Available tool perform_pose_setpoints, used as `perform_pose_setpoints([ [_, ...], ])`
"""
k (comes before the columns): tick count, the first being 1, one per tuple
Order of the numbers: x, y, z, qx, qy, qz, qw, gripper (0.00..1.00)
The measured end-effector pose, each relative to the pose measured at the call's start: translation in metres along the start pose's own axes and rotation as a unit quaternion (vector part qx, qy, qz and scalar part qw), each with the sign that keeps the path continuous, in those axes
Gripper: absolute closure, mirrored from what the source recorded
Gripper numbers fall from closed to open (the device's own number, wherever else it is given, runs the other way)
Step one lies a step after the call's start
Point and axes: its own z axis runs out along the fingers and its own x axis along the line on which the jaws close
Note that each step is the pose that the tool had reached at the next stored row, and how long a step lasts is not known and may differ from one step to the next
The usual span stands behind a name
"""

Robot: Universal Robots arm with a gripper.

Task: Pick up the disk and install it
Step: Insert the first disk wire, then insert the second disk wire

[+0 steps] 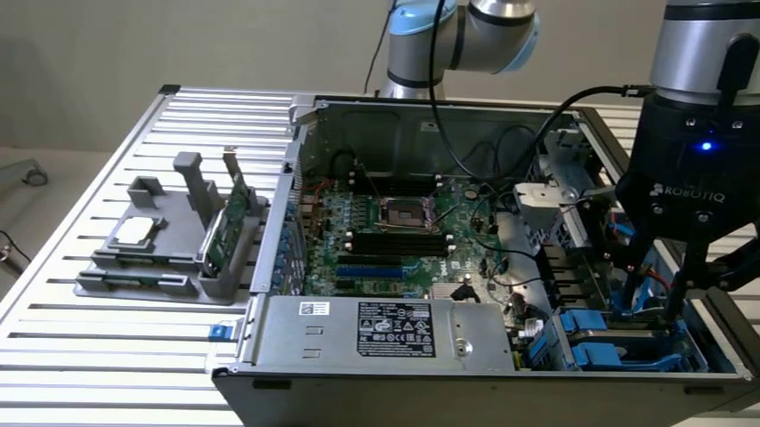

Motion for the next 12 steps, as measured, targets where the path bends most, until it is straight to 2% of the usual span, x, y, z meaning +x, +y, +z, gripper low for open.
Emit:
perform_pose_setpoints([
  [12,-0.0002,-0.0002,-0.0003,-0.0006,0.0005,0.0,1.0,0.63],
])
